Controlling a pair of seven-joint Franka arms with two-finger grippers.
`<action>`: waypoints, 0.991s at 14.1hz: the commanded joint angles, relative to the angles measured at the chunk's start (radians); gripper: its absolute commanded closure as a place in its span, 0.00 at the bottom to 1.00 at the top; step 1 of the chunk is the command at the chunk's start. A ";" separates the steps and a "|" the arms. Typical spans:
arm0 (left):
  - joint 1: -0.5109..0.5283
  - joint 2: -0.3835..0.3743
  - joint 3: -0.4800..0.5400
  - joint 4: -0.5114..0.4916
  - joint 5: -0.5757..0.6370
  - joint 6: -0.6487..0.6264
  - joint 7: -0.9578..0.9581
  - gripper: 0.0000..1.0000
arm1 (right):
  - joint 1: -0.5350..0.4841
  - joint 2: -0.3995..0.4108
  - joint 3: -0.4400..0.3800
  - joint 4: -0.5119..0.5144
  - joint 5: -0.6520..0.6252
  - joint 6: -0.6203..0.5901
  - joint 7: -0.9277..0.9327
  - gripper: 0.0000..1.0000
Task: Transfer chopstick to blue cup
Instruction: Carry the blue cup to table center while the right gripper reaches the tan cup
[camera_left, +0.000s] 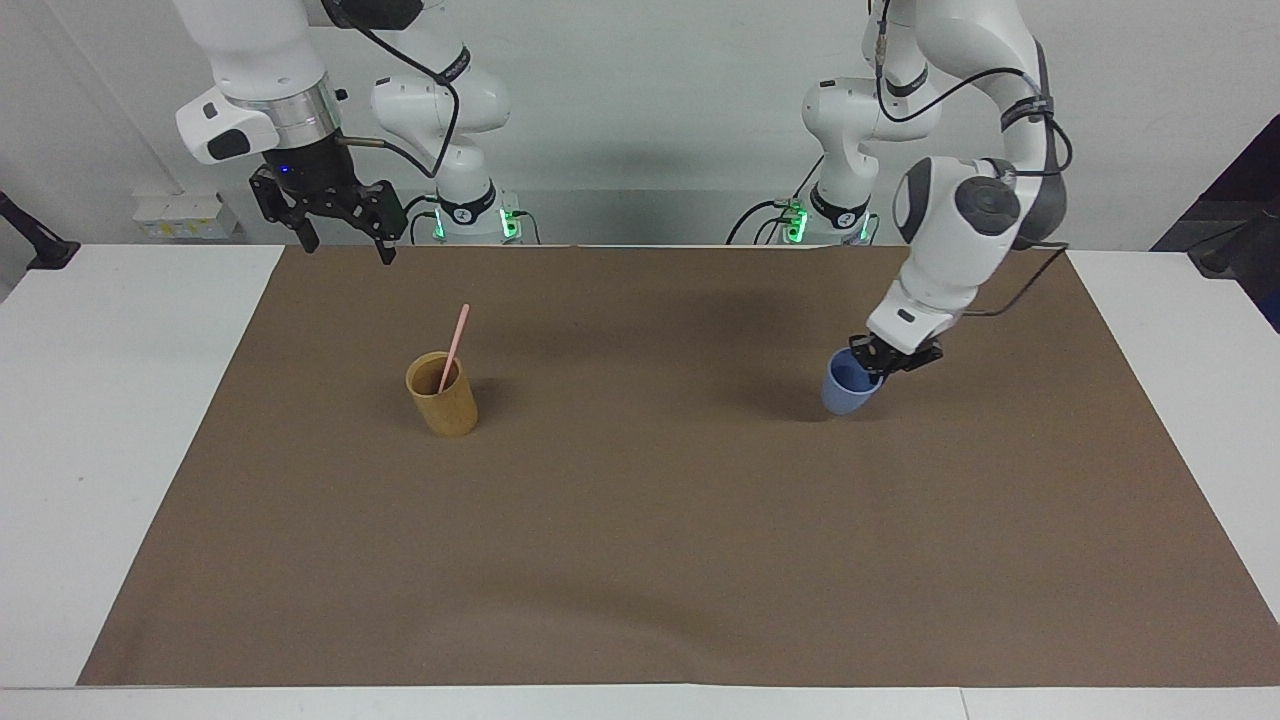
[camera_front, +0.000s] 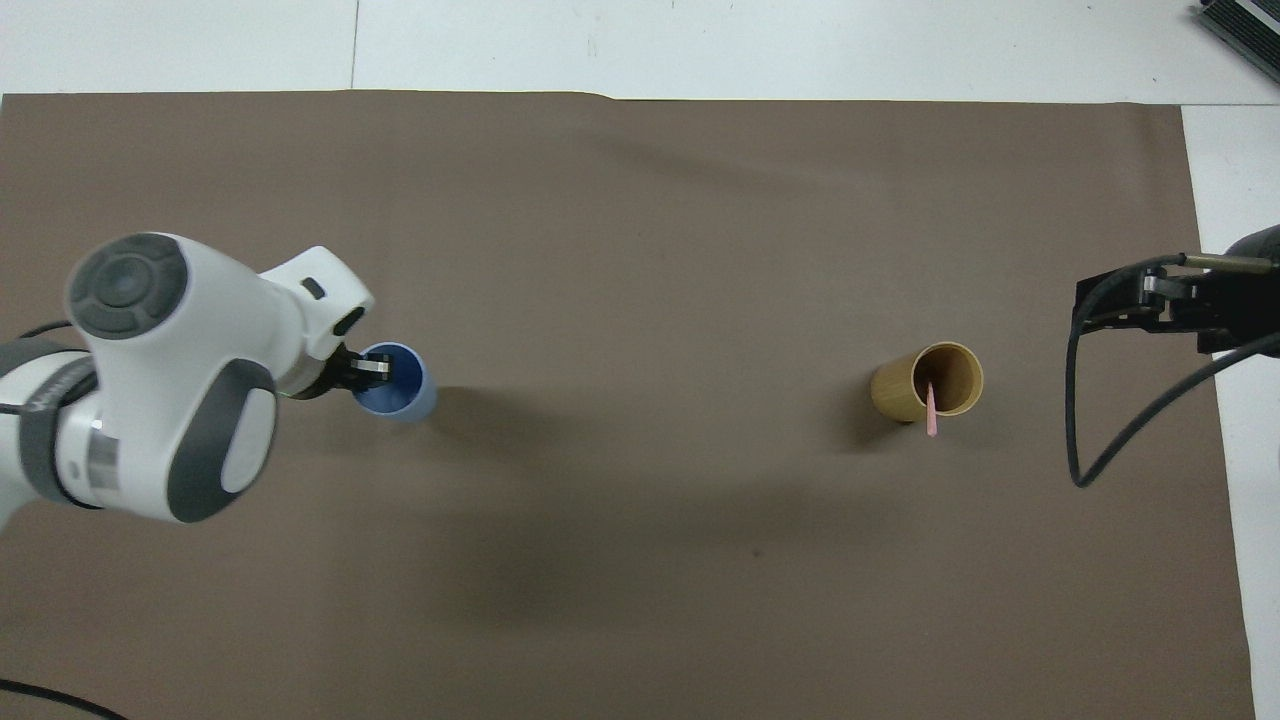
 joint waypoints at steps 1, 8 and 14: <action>-0.135 -0.019 0.020 -0.004 -0.055 0.042 -0.149 1.00 | -0.004 -0.021 0.000 -0.033 0.021 0.027 -0.023 0.00; -0.200 0.014 0.023 -0.041 -0.060 0.169 -0.233 1.00 | -0.001 -0.051 0.002 -0.105 0.019 0.064 -0.020 0.00; -0.195 0.038 0.024 -0.072 -0.060 0.235 -0.223 1.00 | 0.020 -0.062 0.022 -0.159 0.018 0.110 -0.009 0.00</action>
